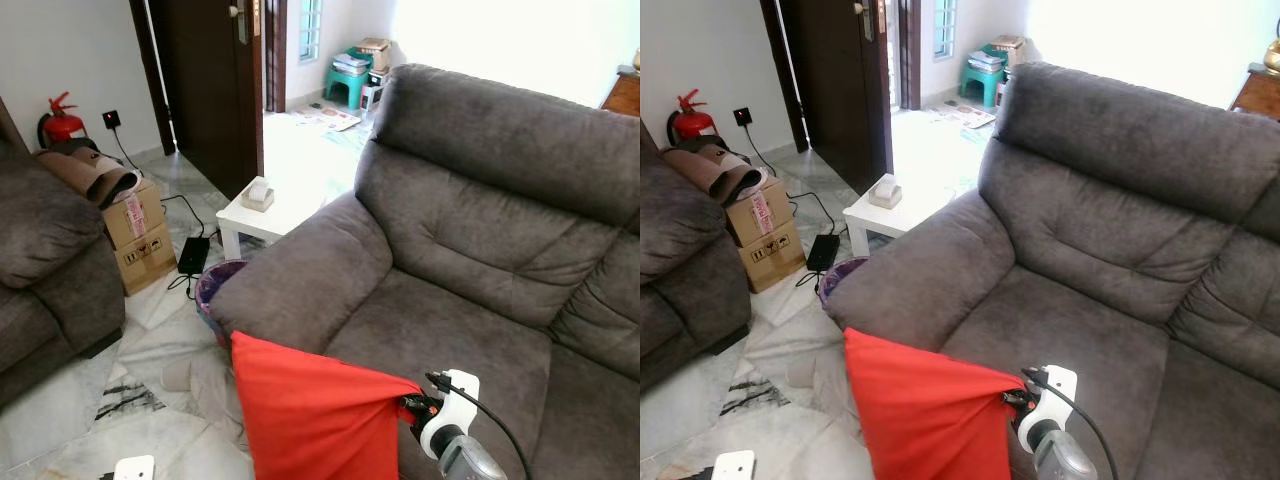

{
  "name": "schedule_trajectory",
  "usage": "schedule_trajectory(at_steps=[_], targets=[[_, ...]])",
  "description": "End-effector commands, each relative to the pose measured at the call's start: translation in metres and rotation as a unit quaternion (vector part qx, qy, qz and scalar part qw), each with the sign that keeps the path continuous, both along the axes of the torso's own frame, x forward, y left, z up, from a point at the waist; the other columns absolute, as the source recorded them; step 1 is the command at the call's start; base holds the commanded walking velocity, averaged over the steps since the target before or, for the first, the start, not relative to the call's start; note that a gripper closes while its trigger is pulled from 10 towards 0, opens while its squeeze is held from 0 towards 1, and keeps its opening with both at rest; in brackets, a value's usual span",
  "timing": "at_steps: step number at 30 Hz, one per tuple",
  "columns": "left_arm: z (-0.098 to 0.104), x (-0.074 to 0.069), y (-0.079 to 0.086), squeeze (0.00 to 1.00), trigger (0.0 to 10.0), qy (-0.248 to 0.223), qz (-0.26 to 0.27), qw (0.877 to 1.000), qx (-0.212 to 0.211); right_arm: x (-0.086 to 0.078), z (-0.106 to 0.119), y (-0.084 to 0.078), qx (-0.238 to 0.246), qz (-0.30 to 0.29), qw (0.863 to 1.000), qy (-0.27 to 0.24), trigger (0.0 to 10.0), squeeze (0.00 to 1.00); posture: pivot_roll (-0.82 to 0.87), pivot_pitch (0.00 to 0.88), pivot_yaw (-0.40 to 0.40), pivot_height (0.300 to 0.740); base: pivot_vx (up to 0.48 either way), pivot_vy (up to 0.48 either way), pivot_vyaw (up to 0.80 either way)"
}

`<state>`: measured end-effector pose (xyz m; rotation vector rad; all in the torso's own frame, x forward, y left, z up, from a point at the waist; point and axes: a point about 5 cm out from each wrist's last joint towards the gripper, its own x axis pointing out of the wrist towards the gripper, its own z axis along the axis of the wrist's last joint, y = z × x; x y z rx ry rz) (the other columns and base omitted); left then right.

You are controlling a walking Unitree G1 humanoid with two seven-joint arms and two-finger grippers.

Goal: Move the pillow to the sofa from floor

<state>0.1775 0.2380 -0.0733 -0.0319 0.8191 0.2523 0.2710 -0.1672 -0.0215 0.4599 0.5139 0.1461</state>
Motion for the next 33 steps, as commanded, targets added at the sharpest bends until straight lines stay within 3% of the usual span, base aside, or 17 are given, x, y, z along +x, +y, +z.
schedule_trajectory(at_steps=[1,30,33], targets=[[-0.0057,-0.0059,-0.0099,0.00,10.0,0.017,-0.017,1.000,-0.010,0.0179,0.0205,-0.0182,-0.021,-0.029,0.998,-0.054,10.0,0.00,0.12,0.000,-0.062,0.740,0.000,-0.480,-0.76],[-0.0043,-0.0015,-0.0105,0.00,10.0,0.023,-0.047,0.999,-0.008,0.0124,0.0154,-0.0227,-0.028,-0.052,0.997,-0.043,10.0,0.00,0.10,0.000,-0.019,0.740,0.000,-0.480,-0.73],[-0.0036,-0.0007,-0.0093,0.00,10.0,0.022,-0.044,0.999,-0.007,0.0128,0.0161,-0.0221,-0.030,-0.050,0.997,-0.047,10.0,0.00,0.11,0.000,-0.018,0.740,0.000,-0.480,0.00]])
